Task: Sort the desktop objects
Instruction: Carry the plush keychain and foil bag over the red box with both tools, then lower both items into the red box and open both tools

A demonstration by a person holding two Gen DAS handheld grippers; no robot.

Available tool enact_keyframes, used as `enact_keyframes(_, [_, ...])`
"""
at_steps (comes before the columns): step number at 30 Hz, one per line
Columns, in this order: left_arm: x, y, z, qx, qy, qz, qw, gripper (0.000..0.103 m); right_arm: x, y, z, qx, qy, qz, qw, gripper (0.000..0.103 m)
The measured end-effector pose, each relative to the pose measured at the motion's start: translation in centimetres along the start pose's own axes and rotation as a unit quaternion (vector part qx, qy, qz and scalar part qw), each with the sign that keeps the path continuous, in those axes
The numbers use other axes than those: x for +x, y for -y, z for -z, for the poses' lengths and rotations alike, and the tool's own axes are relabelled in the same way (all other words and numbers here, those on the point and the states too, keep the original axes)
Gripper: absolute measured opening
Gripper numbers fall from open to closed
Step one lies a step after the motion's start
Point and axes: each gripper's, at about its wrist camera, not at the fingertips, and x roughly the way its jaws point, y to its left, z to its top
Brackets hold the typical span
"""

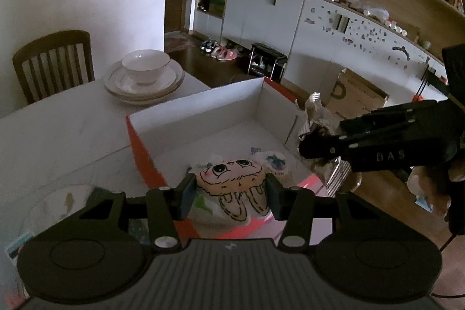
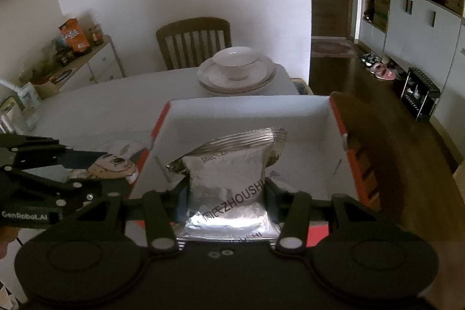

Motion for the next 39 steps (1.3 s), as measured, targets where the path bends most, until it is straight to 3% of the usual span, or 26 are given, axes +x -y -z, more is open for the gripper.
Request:
enact_keyframes(14, [6.3, 0.9, -3.0, 0.033, -0.032, -0.017, 0.9988, 0.05, 4.1, 4.5, -3.3, -0.002, -0.022, 0.005, 1.0, 0.05])
enact_keyframes(39, [17.1, -3.7, -5.6, 0.042, -0.129, -0.067, 0.9885, 0.05, 15.2, 5.5, -4.0, -0.047, -0.112, 0.025, 0.992, 0.05])
